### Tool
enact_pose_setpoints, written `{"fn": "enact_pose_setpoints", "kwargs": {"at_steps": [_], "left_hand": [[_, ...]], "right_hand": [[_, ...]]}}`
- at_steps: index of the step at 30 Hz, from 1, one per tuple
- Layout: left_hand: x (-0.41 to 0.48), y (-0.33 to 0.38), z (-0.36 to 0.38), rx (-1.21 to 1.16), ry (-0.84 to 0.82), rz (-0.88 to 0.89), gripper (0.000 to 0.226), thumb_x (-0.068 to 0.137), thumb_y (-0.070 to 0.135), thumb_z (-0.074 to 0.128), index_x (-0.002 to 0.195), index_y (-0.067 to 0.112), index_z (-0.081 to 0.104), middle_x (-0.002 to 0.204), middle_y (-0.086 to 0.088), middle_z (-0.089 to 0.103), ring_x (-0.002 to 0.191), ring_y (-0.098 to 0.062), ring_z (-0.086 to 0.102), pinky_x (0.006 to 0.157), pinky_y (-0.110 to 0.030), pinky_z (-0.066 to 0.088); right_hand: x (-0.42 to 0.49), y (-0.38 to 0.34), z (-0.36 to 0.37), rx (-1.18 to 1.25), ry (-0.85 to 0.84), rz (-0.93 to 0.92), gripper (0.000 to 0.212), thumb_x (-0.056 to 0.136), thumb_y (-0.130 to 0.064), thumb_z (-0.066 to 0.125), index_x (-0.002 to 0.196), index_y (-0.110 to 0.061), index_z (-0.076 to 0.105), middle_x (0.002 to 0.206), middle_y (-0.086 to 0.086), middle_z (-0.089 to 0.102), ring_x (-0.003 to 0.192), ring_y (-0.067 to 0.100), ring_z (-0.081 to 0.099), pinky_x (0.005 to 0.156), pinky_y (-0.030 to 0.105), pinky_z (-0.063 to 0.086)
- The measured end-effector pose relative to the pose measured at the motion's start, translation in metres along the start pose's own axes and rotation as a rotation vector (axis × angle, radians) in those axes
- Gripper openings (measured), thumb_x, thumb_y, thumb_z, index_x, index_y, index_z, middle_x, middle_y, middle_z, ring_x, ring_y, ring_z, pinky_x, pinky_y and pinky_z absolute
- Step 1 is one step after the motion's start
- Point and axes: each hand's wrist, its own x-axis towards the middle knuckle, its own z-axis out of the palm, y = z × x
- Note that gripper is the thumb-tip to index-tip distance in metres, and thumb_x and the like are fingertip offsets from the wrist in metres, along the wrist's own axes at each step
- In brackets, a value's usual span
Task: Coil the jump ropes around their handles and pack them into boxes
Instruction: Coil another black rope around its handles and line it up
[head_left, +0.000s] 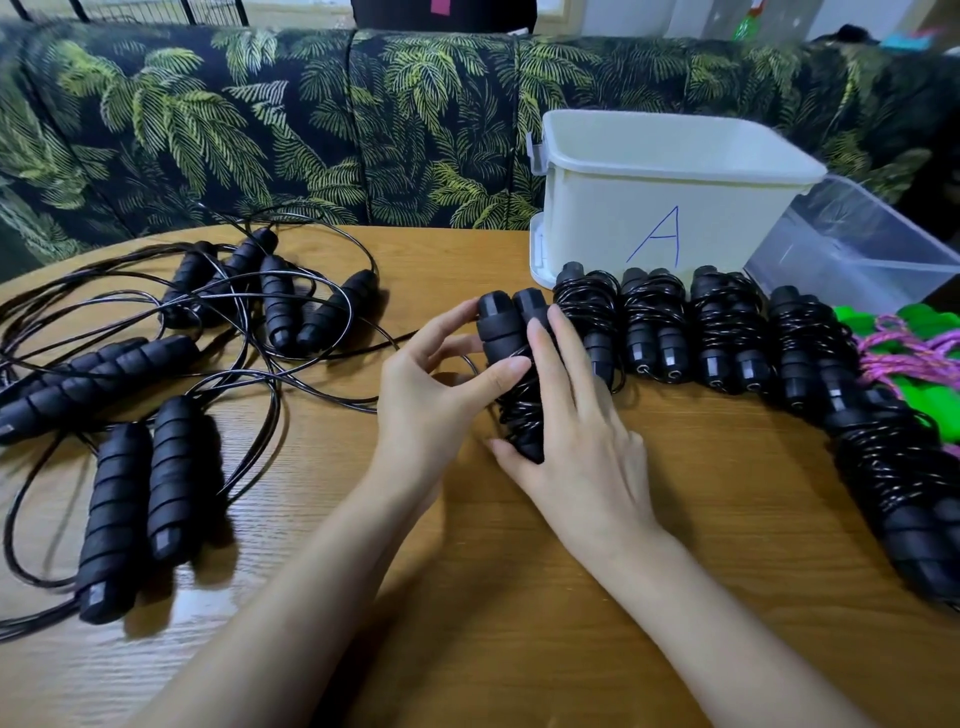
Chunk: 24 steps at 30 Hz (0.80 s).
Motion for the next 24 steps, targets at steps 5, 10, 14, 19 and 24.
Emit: {"fn": "enact_pose_setpoints", "kwargs": {"at_steps": [5, 10, 14, 19, 24], "left_hand": [[0.003, -0.001, -0.002, -0.001, -0.075, 0.010, 0.065, 0.068, 0.018, 0.084, 0.127, 0.030, 0.060, 0.097, 0.008, 0.070, 0.077, -0.008, 0.066, 0.080, -0.031, 0.059], [0.009, 0.000, -0.009, -0.004, -0.193, 0.050, 0.065, 0.070, 0.020, 0.076, 0.132, 0.024, 0.056, 0.106, -0.003, 0.071, 0.093, -0.007, 0.068, 0.079, -0.022, 0.054], [0.011, 0.001, -0.014, -0.037, -0.271, 0.051, 0.059, 0.077, 0.017, 0.071, 0.134, 0.022, 0.054, 0.108, -0.003, 0.074, 0.103, -0.012, 0.068, 0.083, -0.025, 0.054], [0.011, 0.003, -0.014, -0.053, -0.264, 0.057, 0.058, 0.078, 0.018, 0.070, 0.134, 0.022, 0.053, 0.109, -0.007, 0.071, 0.090, -0.011, 0.070, 0.077, -0.024, 0.054], [0.009, 0.003, -0.012, -0.038, -0.196, 0.088, 0.055, 0.077, 0.017, 0.074, 0.128, 0.025, 0.057, 0.102, 0.000, 0.071, 0.083, -0.004, 0.067, 0.074, -0.020, 0.053]], "right_hand": [[-0.001, 0.006, 0.007, 0.155, 0.054, -0.021, 0.081, 0.072, -0.039, 0.078, 0.137, -0.015, 0.037, 0.161, 0.003, 0.030, 0.127, 0.023, 0.057, 0.064, 0.037, 0.059], [0.001, 0.016, 0.006, 0.403, 0.020, 0.062, 0.076, 0.074, -0.040, 0.076, 0.139, -0.017, 0.043, 0.161, -0.005, 0.030, 0.132, 0.009, 0.046, 0.091, 0.021, 0.047], [0.004, 0.023, 0.001, 0.727, -0.033, 0.112, 0.074, 0.072, -0.039, 0.076, 0.138, -0.020, 0.047, 0.157, -0.010, 0.033, 0.141, 0.003, 0.034, 0.110, 0.031, 0.042], [0.002, 0.017, -0.004, 0.829, -0.049, 0.121, 0.072, 0.079, -0.035, 0.074, 0.144, -0.021, 0.048, 0.143, -0.014, 0.040, 0.140, 0.010, 0.036, 0.106, 0.045, 0.045], [0.002, 0.013, 0.001, 0.743, -0.096, 0.055, 0.065, 0.091, -0.033, 0.062, 0.150, -0.034, 0.034, 0.160, -0.007, 0.026, 0.147, 0.004, 0.023, 0.119, 0.024, 0.025]]}}
